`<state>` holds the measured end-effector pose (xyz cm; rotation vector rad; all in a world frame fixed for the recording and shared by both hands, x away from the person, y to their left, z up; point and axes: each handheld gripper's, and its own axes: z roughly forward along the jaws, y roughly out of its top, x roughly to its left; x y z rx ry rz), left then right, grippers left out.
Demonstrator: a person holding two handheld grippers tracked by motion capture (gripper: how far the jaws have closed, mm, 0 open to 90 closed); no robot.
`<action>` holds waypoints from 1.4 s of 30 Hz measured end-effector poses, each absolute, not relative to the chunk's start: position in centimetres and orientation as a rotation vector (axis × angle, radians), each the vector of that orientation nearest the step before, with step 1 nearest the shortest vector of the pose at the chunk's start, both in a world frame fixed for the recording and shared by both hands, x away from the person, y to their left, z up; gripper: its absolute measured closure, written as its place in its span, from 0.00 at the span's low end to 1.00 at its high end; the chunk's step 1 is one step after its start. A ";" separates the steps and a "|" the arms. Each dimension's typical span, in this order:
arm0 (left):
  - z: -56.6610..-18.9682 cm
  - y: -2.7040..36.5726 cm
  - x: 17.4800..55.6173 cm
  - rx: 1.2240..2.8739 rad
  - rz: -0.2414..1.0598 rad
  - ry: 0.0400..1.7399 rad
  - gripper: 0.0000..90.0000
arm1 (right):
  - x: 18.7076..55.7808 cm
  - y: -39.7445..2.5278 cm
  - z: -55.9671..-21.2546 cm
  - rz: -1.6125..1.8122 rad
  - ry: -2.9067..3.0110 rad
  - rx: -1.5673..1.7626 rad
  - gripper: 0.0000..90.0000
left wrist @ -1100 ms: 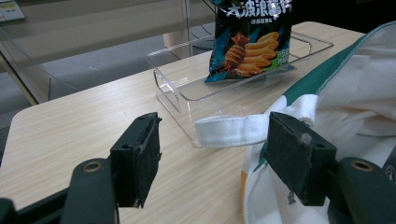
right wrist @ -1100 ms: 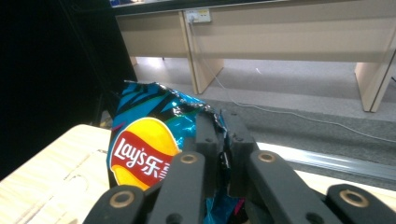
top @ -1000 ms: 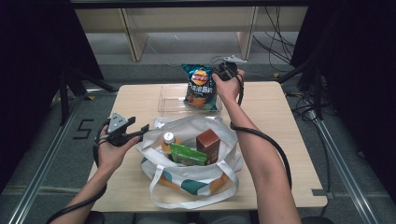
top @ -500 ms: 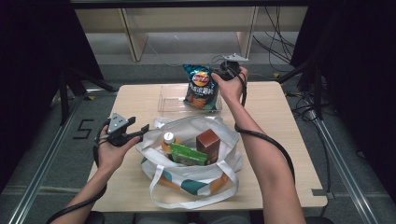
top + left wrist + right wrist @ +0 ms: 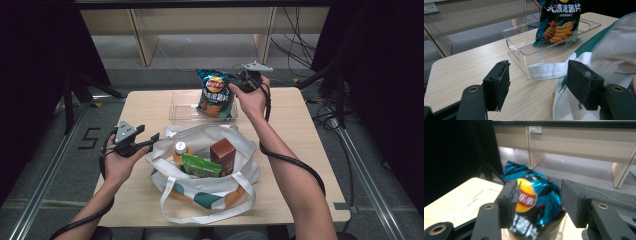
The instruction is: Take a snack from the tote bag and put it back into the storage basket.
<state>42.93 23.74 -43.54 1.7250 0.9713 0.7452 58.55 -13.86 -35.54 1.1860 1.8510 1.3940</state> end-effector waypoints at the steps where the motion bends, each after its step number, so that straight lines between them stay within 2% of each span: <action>1: -43.5 23.8 42.9 1.727 0.748 0.969 0.38 | 58.3 -13.9 -35.5 1.395 1.851 1.173 0.56; 9: -43.4 23.7 42.8 1.721 0.750 0.973 0.38 | 56.0 -14.3 -35.1 1.428 1.892 1.151 0.58; 42: -43.4 23.7 42.5 1.729 0.762 0.975 0.38 | 48.4 -16.4 -35.8 1.488 1.977 1.076 0.54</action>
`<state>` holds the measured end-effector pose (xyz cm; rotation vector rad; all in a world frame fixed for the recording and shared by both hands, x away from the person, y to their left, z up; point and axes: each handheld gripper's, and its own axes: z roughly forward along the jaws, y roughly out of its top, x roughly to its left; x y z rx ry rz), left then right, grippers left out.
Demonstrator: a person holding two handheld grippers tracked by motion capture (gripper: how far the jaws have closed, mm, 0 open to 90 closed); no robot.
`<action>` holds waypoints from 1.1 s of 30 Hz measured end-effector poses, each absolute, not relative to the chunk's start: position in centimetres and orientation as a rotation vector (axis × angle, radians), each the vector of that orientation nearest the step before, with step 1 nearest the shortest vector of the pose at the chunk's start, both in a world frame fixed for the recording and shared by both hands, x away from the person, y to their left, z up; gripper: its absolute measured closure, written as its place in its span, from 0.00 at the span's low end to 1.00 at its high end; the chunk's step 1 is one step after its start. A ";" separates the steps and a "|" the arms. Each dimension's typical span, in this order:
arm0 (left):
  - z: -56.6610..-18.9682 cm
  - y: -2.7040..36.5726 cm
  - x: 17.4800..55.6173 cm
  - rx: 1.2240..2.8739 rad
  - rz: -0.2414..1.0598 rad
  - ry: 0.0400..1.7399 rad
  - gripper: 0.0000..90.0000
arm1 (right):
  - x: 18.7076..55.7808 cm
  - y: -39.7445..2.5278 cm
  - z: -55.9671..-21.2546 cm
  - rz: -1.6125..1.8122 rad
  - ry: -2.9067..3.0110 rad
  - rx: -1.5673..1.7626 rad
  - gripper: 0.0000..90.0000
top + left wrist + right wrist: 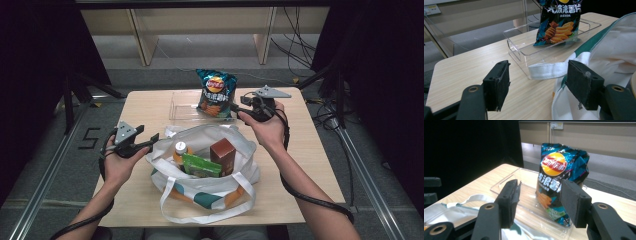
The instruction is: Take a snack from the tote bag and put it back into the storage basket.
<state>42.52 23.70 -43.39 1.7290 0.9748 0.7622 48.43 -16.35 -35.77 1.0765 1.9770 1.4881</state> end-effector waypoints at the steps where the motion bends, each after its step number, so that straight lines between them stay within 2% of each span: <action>1: -43.4 23.7 42.5 1.730 0.762 0.975 0.38 | 48.3 -16.4 -35.9 1.493 1.978 1.068 0.54; 33: -43.5 23.7 42.6 1.716 0.765 0.972 0.38 | 41.8 -18.0 -37.1 1.540 2.025 1.057 0.52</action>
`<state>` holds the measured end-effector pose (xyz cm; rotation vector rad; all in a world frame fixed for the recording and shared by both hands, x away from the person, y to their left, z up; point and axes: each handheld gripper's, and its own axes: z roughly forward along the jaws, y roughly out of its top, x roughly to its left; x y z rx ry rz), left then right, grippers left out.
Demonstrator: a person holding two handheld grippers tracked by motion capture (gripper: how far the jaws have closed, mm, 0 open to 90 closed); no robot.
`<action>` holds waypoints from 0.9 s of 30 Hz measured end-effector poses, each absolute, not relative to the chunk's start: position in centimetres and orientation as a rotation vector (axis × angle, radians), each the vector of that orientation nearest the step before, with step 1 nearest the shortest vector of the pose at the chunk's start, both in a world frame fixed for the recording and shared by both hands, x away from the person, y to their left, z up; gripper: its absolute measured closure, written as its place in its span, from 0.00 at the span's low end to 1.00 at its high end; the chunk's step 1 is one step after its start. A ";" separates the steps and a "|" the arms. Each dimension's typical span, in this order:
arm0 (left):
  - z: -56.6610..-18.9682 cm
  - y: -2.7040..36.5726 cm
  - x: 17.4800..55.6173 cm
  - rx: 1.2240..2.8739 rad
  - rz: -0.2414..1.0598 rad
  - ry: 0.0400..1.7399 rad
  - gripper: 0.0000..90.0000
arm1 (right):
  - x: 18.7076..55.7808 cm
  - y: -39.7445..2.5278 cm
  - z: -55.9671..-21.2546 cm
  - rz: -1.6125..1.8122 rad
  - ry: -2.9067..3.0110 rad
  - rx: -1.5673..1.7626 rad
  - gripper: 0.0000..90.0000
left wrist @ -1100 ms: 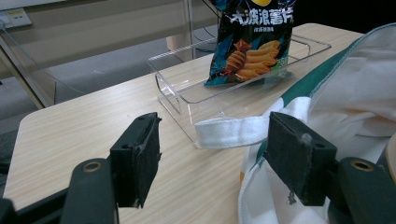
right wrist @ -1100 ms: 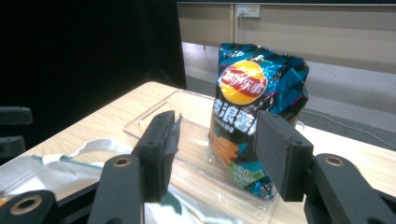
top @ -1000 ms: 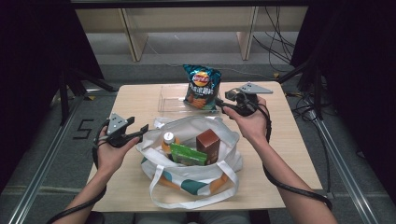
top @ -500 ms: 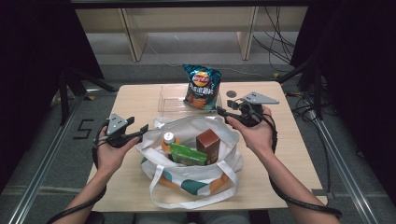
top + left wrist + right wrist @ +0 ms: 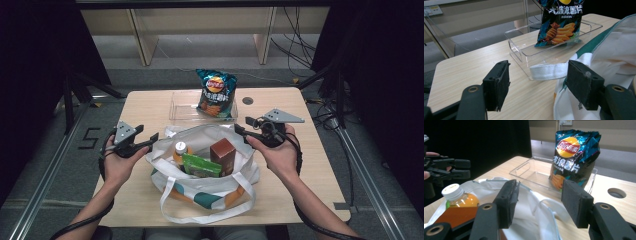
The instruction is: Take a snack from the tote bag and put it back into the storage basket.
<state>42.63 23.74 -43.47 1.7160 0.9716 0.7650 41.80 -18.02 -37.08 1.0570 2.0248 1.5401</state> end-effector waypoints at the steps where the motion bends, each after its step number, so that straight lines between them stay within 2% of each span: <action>1: -43.5 23.7 42.7 1.715 0.763 0.965 0.38 | 41.7 -18.0 -37.2 1.556 2.024 1.067 0.52; 19: -43.2 23.6 42.7 1.703 0.769 0.970 0.38 | 39.3 -17.3 -37.3 1.612 2.050 1.014 0.49; 27: -43.2 23.7 42.6 1.708 0.769 0.971 0.38 | 38.1 -15.9 -37.6 1.630 2.078 0.997 0.44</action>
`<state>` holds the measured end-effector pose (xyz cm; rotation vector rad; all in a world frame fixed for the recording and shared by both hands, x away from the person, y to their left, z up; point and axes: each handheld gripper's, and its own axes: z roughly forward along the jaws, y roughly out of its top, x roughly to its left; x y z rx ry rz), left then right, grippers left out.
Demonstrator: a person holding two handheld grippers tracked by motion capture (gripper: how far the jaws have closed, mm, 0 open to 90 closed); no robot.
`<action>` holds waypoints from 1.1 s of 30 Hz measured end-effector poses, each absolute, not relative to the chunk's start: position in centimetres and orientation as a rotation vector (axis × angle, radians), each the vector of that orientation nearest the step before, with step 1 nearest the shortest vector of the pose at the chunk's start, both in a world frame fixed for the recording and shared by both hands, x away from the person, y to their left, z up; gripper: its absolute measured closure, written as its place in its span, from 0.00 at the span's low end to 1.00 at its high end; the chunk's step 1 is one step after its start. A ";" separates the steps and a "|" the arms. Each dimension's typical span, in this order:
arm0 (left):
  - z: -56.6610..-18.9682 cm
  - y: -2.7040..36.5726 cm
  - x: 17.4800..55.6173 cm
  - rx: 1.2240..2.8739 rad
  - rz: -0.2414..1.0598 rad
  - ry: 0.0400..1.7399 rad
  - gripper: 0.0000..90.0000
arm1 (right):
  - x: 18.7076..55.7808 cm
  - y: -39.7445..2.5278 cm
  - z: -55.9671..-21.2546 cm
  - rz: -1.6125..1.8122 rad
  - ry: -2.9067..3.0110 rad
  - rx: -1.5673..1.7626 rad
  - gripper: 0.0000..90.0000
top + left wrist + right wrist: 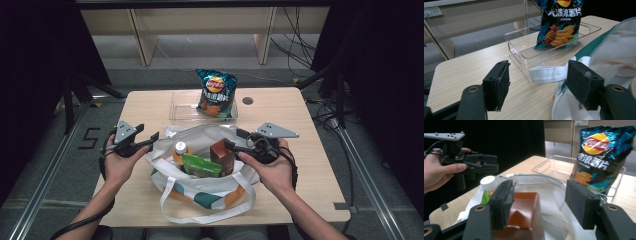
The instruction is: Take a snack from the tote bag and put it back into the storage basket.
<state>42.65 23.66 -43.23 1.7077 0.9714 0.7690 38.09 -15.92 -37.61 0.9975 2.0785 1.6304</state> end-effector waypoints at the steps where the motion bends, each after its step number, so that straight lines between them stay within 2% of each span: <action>1: -43.2 23.7 42.7 1.705 0.769 0.963 0.38 | 38.2 -15.7 -37.7 1.635 2.075 0.964 0.42; 10: -43.1 23.6 42.5 1.709 0.771 0.966 0.38 | 37.5 -14.3 -37.6 1.650 2.097 0.958 0.33; 33: -43.1 23.6 42.6 1.707 0.770 0.962 0.38 | 37.3 -12.7 -39.3 1.565 2.156 0.921 0.25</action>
